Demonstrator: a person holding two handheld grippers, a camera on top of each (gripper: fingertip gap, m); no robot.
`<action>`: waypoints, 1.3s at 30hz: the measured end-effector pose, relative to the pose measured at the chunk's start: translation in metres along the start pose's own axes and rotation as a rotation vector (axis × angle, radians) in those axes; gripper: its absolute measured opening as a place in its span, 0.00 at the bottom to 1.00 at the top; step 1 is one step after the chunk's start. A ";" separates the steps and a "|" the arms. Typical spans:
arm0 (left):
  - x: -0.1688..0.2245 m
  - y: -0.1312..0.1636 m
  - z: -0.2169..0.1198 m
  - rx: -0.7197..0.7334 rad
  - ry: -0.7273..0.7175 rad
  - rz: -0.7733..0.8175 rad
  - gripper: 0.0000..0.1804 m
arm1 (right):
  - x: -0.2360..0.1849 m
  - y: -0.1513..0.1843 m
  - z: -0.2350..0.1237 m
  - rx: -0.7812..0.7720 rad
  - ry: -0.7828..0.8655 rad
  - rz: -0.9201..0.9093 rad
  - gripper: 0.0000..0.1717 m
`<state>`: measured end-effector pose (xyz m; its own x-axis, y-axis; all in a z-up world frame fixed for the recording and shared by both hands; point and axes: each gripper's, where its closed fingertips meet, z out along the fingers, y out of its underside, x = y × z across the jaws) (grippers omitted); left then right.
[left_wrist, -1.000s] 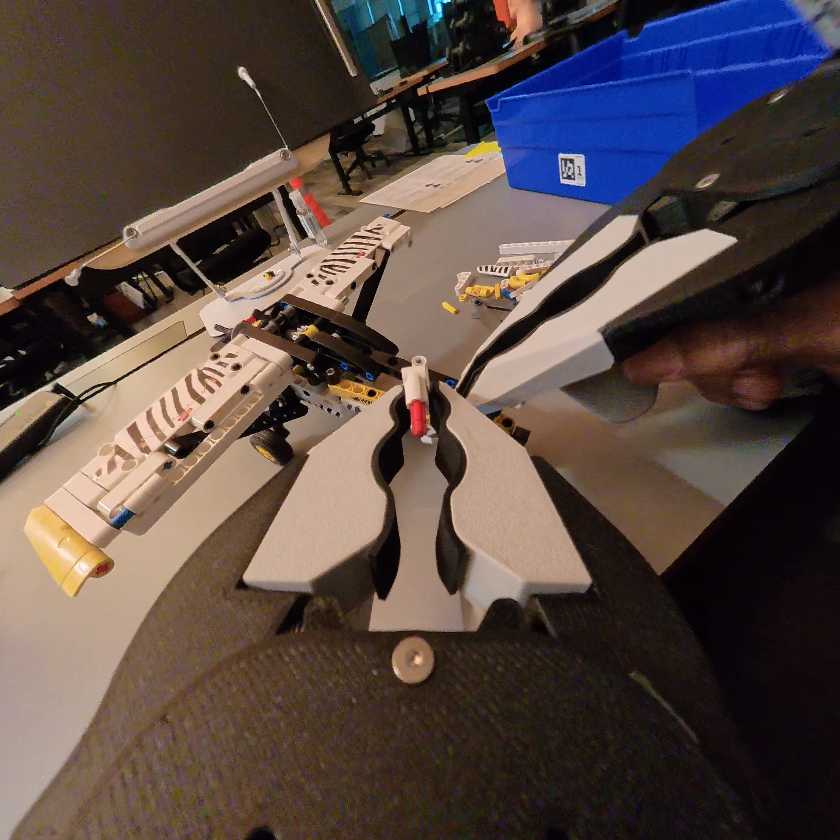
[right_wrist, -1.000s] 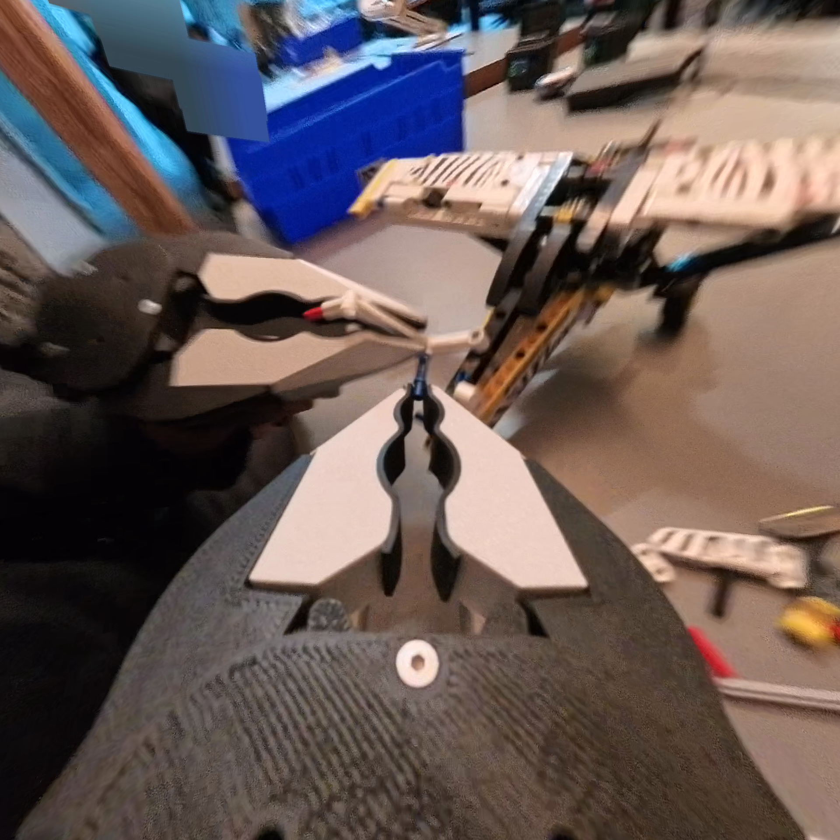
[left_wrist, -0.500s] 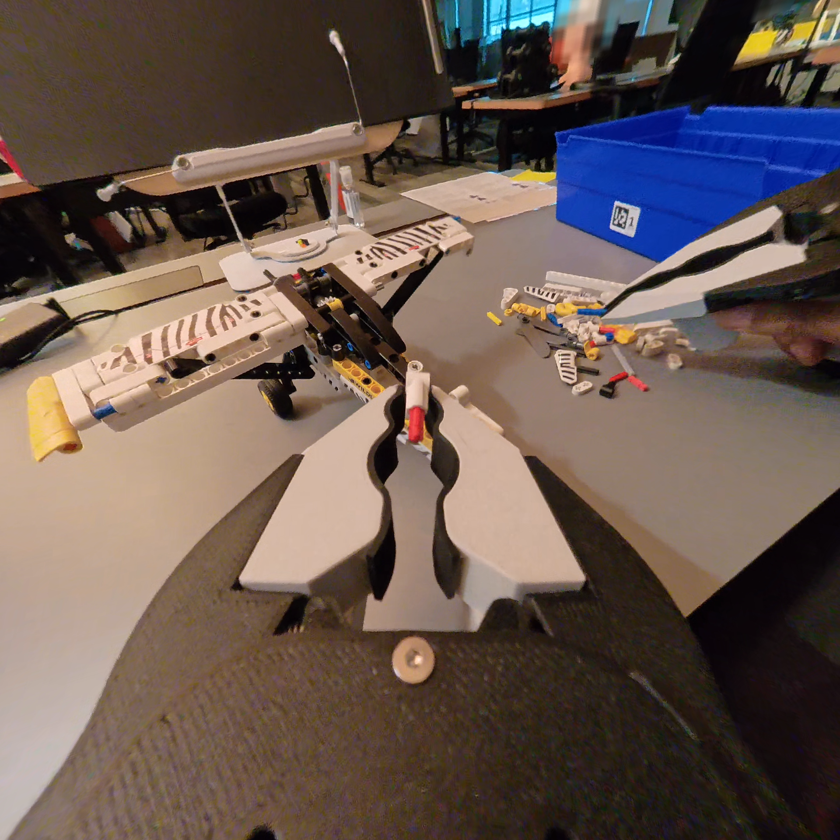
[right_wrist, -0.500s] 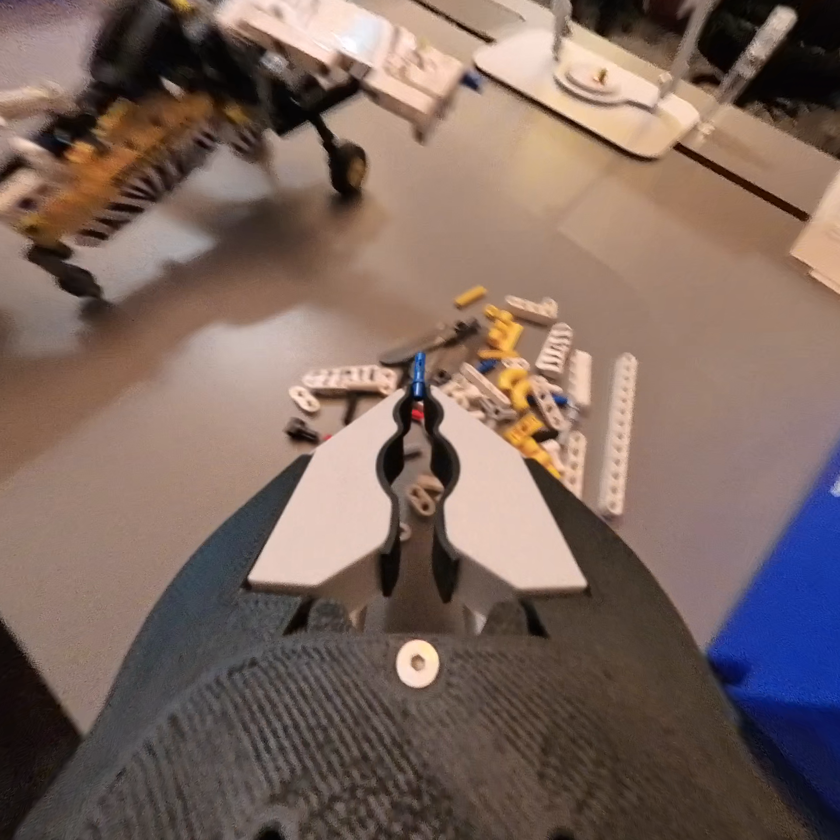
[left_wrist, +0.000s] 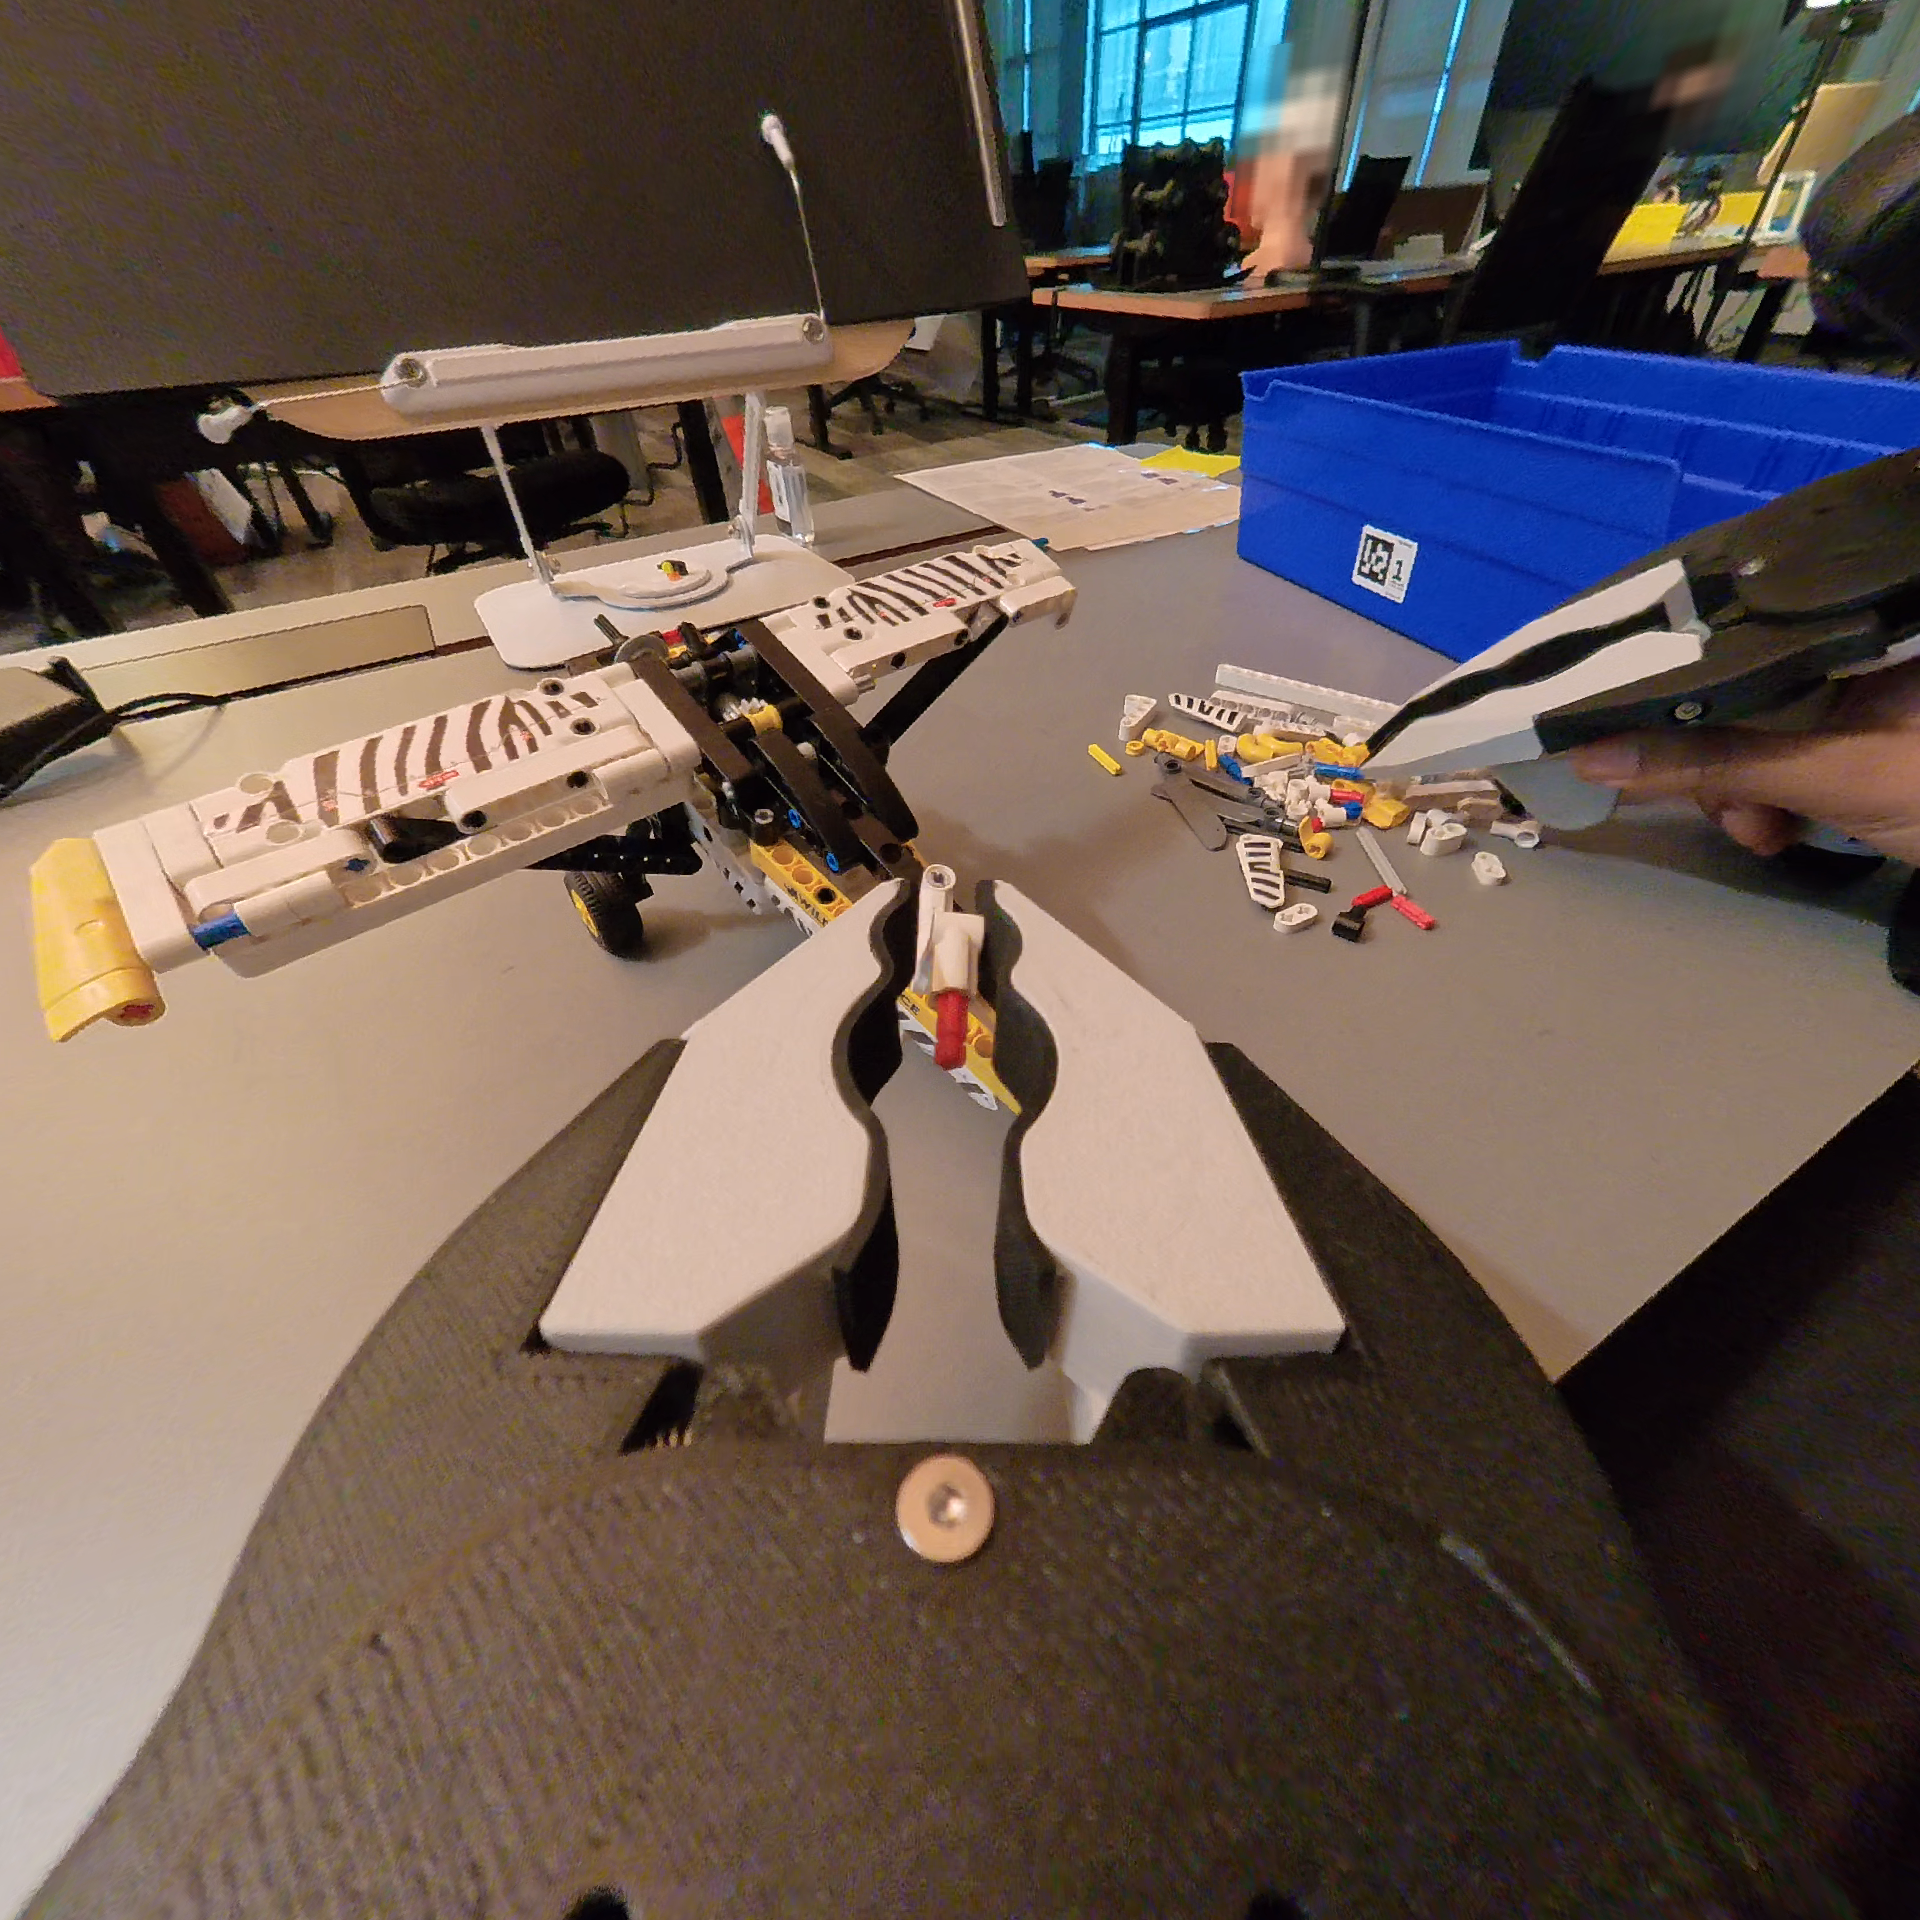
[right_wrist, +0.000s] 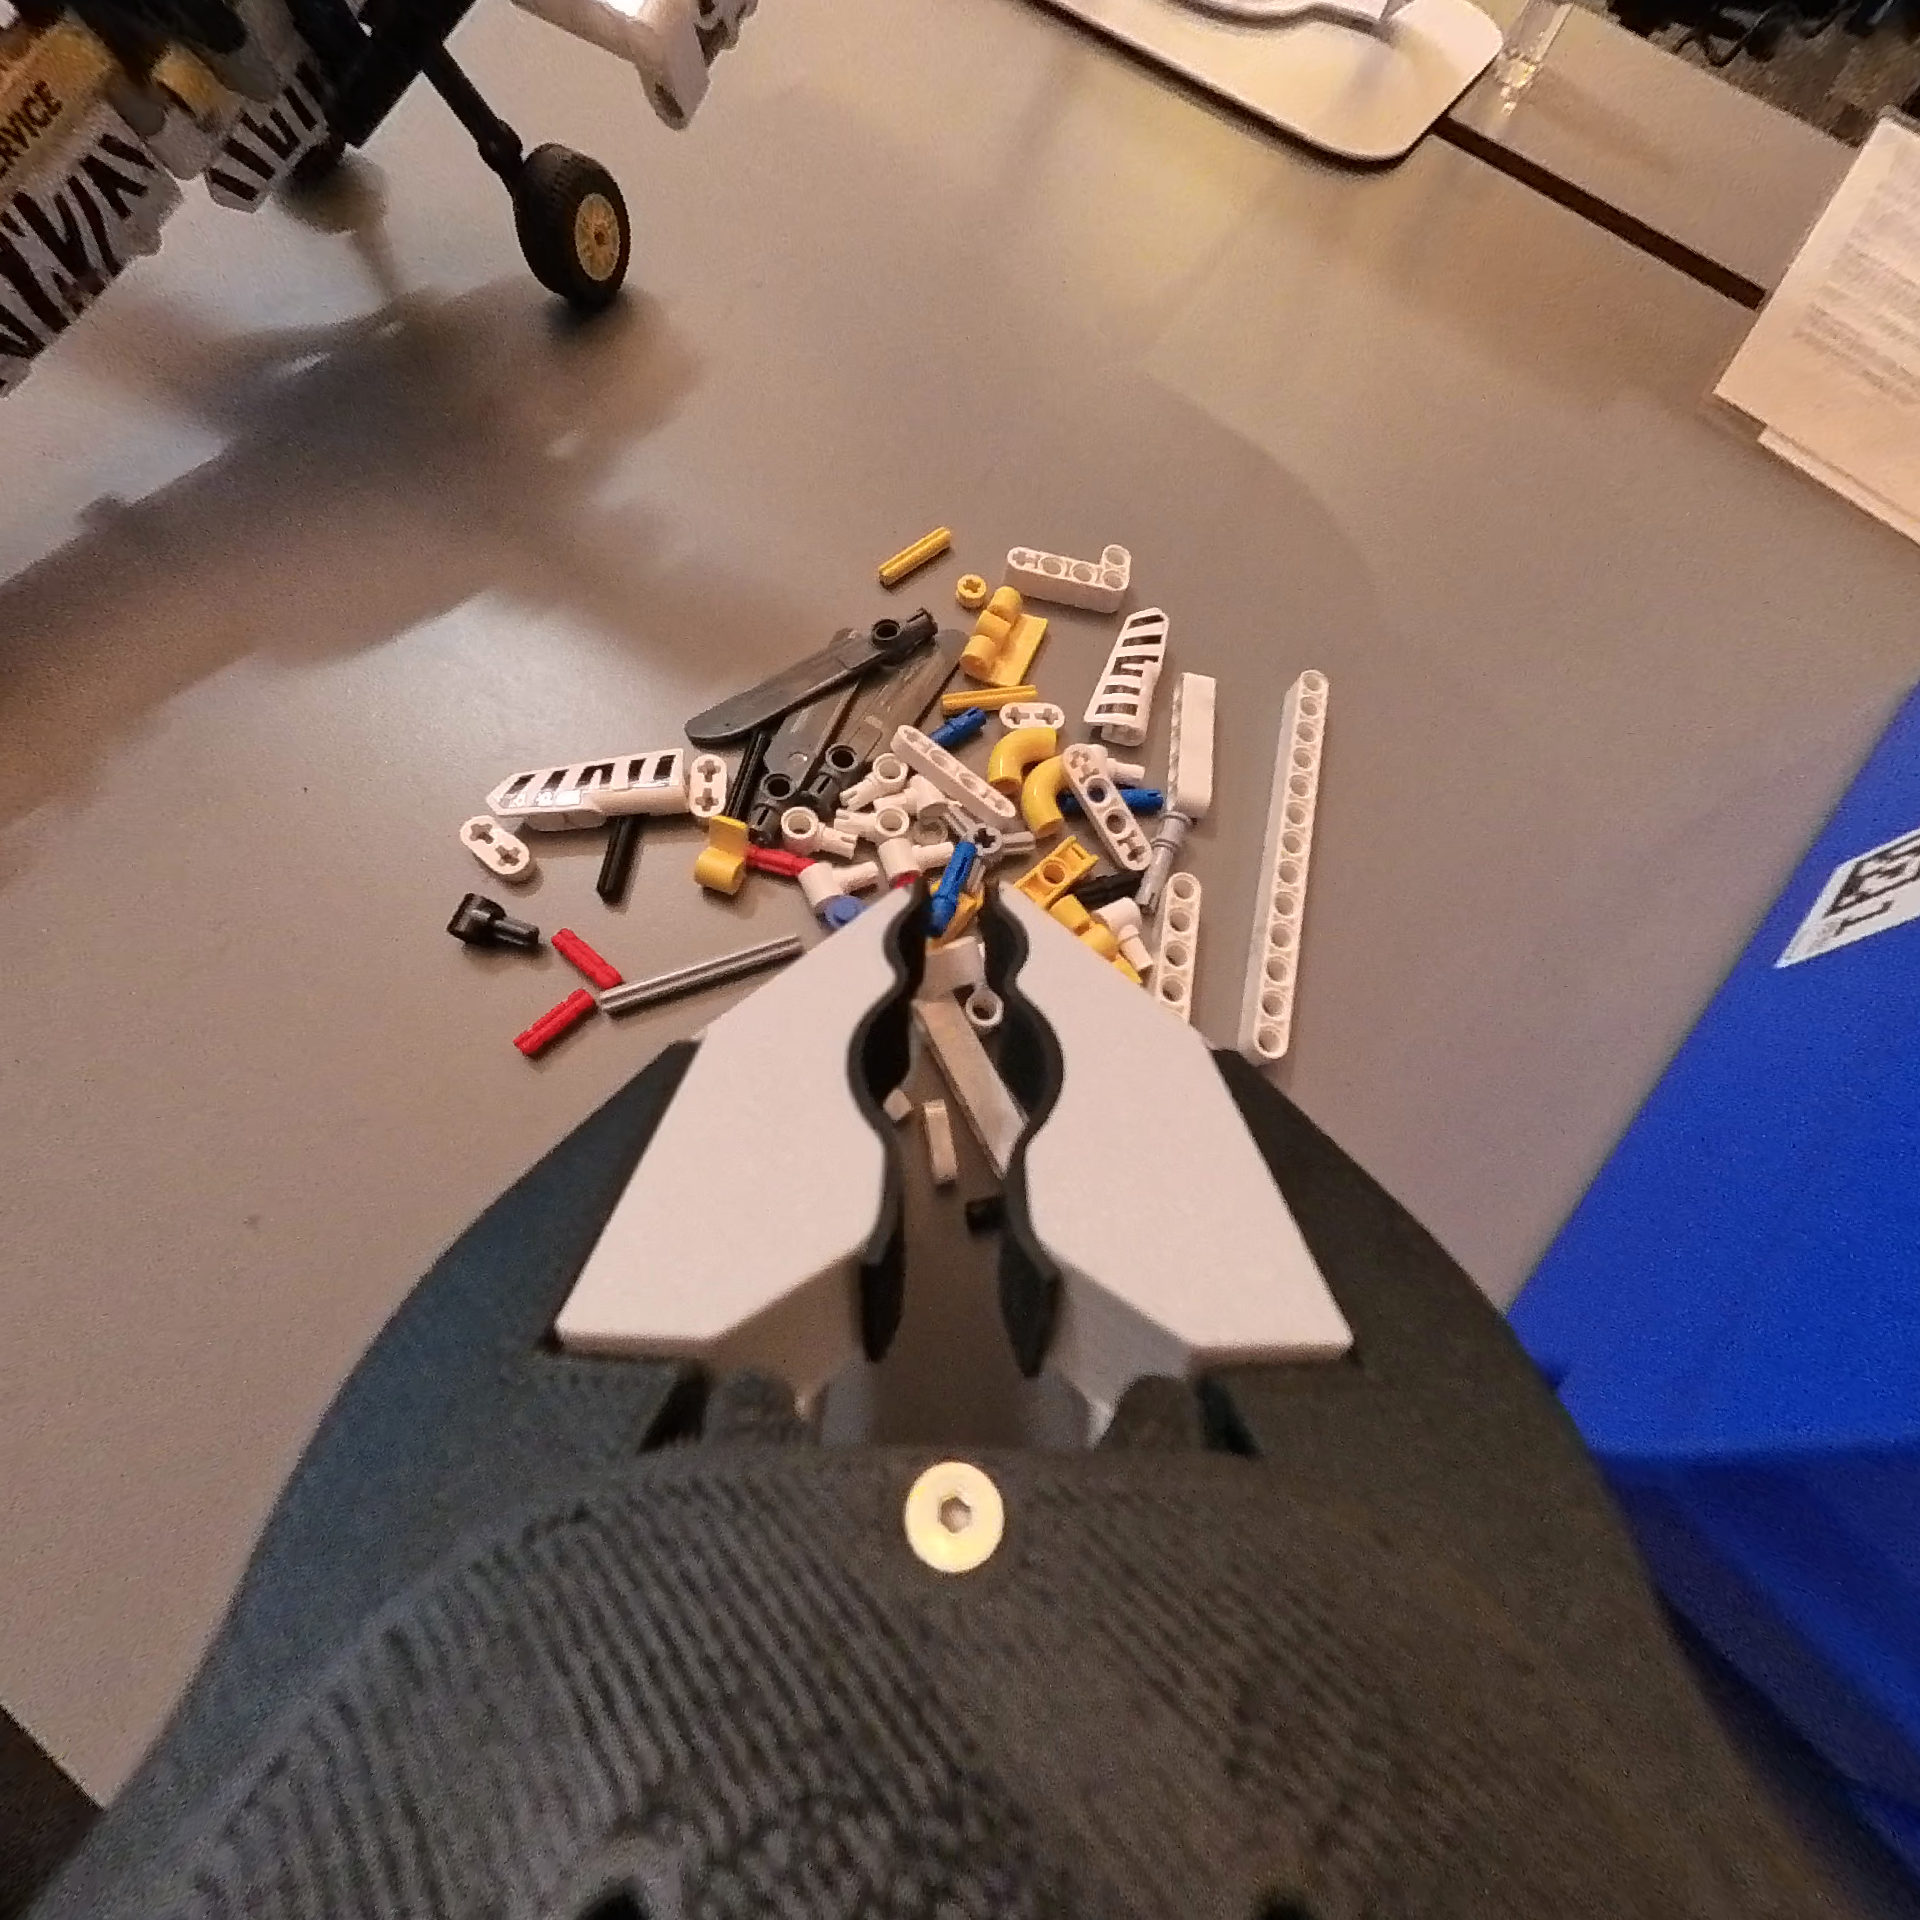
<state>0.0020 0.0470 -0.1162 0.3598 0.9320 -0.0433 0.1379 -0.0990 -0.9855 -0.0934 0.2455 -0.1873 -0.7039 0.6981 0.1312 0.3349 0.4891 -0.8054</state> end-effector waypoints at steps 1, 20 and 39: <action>0.000 0.000 0.000 -0.001 0.003 -0.007 0.03 | 0.000 -0.002 -0.002 0.013 0.002 0.000 0.04; 0.005 0.020 -0.007 -0.058 0.058 -0.127 0.10 | -0.108 -0.079 -0.019 0.348 -0.342 -0.203 0.09; 0.009 0.028 0.007 -0.203 0.242 -0.210 0.12 | -0.204 -0.118 0.019 0.417 -0.855 -0.557 0.10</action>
<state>0.0025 0.0552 -0.1449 0.5087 0.8323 0.2201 0.4028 -0.0042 -0.9153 -0.0016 0.0357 -0.1302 -0.9458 -0.2360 0.2230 -0.2885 0.2953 -0.9108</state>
